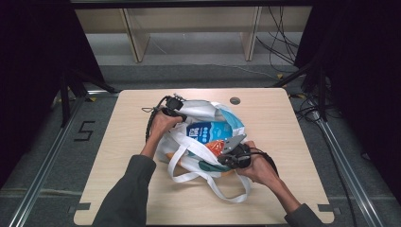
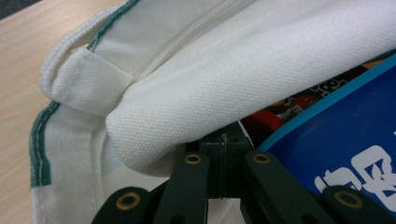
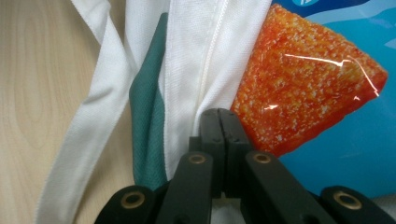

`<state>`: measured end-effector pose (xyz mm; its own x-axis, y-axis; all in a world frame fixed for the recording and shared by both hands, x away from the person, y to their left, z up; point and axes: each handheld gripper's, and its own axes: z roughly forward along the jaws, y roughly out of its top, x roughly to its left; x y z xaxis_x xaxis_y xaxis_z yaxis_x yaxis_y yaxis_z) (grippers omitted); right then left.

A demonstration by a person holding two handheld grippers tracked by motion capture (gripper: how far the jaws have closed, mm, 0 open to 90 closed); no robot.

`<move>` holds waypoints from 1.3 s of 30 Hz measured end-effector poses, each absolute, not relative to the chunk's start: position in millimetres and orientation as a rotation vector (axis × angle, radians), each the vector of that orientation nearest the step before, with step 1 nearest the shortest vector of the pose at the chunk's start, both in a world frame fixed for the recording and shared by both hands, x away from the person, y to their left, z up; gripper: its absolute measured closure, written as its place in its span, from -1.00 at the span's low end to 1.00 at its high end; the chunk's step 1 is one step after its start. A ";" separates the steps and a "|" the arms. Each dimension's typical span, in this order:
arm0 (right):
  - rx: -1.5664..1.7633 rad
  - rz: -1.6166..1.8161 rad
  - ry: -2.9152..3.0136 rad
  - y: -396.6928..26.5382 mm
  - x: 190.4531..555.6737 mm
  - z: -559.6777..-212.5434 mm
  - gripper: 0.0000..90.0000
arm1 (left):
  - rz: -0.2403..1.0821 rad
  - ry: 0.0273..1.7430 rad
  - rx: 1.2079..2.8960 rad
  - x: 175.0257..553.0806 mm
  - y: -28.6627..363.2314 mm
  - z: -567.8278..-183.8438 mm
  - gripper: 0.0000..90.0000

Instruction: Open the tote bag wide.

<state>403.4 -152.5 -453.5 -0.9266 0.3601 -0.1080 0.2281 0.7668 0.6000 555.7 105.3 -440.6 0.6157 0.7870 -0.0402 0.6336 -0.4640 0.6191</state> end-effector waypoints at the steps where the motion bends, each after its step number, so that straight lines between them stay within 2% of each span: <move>1: 0.453 0.886 2.745 -152.1 403.0 -453.0 1.00 | 0.334 1.114 2.242 555.4 105.2 -440.2 0.99; 3: 0.460 0.880 2.736 -151.5 401.9 -451.2 1.00 | 0.370 1.089 2.260 551.1 100.9 -436.8 0.99; 10: 0.497 1.066 2.604 -164.6 408.6 -417.8 1.00 | 0.354 0.933 2.293 514.7 108.5 -414.1 0.89; 14: 0.574 1.120 2.490 -181.9 419.9 -402.3 1.00 | 0.258 0.895 2.338 495.9 124.1 -421.6 0.89; 21: 0.732 1.053 2.412 -202.1 436.2 -409.4 1.00 | 0.170 0.780 2.456 473.4 142.6 -430.6 0.95; 26: 0.776 1.033 2.388 -209.1 446.2 -413.0 1.00 | 0.146 0.743 2.460 463.6 150.7 -433.5 0.96; 28: 0.790 1.040 2.394 -210.1 446.3 -413.9 1.00 | 0.165 0.719 2.458 461.2 152.0 -430.6 0.96; 32: 0.789 1.097 2.370 -209.1 441.5 -407.3 1.00 | 0.249 0.732 2.393 461.3 159.5 -418.5 0.82; 34: 0.756 1.127 2.336 -208.7 436.3 -396.9 1.00 | 0.349 0.816 2.220 457.0 166.5 -407.8 0.79; 35: 0.756 1.127 2.336 -208.7 436.3 -396.9 1.00 | 0.349 0.816 2.220 457.0 166.5 -407.8 0.80; 39: 0.770 1.168 2.250 -215.1 440.0 -385.3 1.00 | 0.498 0.882 2.055 457.8 181.9 -393.7 0.81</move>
